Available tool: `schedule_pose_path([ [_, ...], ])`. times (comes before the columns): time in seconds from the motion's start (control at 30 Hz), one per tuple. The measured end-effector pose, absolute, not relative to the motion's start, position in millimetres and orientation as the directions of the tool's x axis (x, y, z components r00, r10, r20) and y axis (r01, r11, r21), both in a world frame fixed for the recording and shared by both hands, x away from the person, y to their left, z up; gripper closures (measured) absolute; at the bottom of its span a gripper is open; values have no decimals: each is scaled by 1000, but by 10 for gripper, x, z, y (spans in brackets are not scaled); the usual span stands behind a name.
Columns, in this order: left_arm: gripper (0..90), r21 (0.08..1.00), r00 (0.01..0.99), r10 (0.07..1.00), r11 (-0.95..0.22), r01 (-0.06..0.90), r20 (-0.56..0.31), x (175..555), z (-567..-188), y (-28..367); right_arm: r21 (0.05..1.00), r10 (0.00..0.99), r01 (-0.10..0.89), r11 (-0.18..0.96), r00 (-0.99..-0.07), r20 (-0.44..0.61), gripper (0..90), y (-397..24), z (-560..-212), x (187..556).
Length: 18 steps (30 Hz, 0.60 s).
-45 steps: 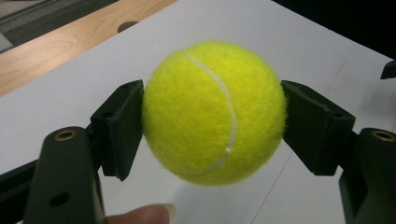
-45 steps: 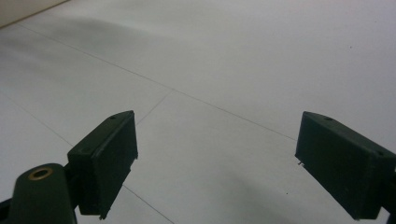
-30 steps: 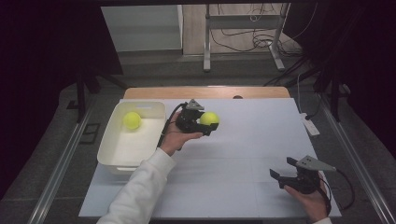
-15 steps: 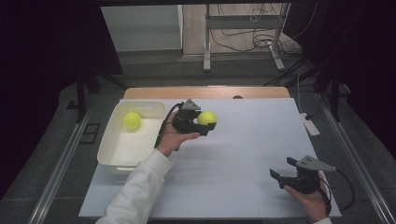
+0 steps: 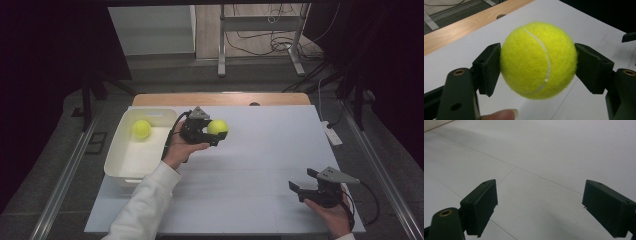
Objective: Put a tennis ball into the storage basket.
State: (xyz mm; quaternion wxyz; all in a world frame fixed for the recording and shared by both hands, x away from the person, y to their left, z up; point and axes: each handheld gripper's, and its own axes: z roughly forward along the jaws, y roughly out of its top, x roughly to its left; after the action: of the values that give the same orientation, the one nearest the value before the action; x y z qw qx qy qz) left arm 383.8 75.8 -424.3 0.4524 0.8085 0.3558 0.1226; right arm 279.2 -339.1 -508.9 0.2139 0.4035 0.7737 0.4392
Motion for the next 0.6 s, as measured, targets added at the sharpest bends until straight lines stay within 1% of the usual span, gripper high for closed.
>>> schedule_pose_path([
  [0.6, 271, 821, 699, 705, -324, 470, -122, 3781, -4257, 937, 852, 813, 436, 288, -582, 23, 130, -3389, -5089, 2793],
])
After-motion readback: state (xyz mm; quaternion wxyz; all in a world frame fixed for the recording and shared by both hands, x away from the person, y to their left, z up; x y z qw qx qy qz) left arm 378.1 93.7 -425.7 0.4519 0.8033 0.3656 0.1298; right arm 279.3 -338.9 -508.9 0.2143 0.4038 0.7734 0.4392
